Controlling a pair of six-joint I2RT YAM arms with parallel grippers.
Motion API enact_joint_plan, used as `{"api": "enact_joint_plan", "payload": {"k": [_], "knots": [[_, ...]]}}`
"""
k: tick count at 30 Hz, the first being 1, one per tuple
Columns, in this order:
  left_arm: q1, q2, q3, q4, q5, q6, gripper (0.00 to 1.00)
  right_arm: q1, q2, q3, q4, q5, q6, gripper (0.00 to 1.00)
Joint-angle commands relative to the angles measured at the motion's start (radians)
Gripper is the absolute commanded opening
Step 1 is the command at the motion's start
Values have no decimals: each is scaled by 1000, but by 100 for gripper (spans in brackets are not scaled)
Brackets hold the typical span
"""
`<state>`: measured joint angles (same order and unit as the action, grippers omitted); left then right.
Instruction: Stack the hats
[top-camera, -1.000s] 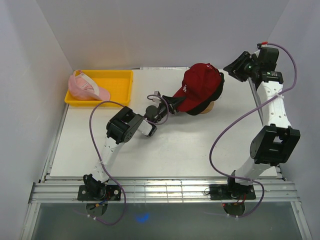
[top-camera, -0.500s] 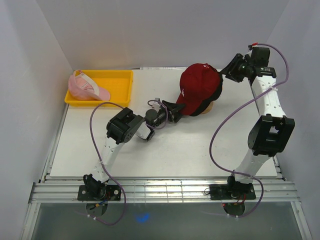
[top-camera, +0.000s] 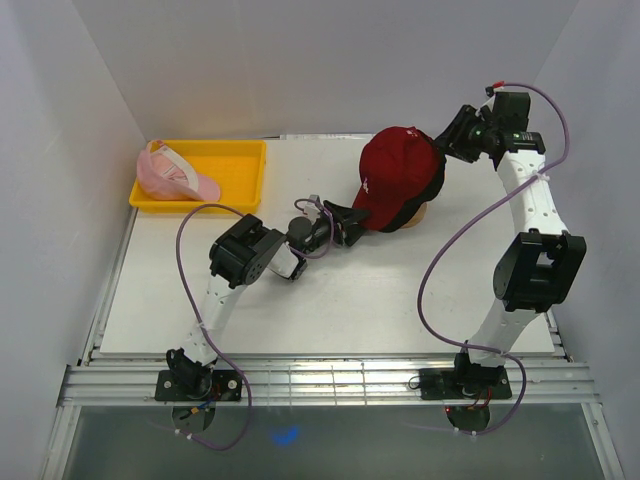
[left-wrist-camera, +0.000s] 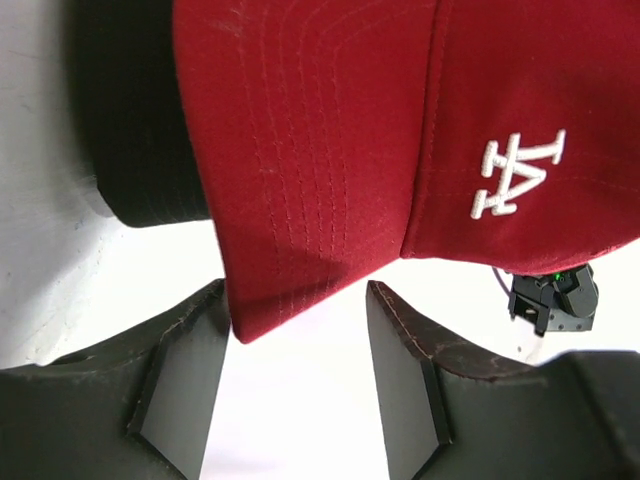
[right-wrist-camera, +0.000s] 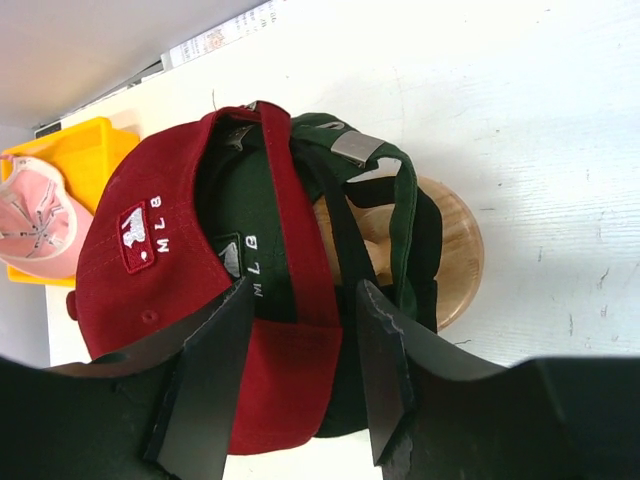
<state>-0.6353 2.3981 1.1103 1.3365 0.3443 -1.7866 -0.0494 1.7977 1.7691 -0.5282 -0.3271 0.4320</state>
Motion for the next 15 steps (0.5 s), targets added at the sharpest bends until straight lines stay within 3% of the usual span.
{"api": "enact_joint_plan", "payload": {"k": [1,15], "knots": [[6,-88,11,127,36,26,65,0,-43,29,23,10,-30,52],[11,-97,17,72,55,44,56,0,-57,-36,19,31,-18,51]]}}
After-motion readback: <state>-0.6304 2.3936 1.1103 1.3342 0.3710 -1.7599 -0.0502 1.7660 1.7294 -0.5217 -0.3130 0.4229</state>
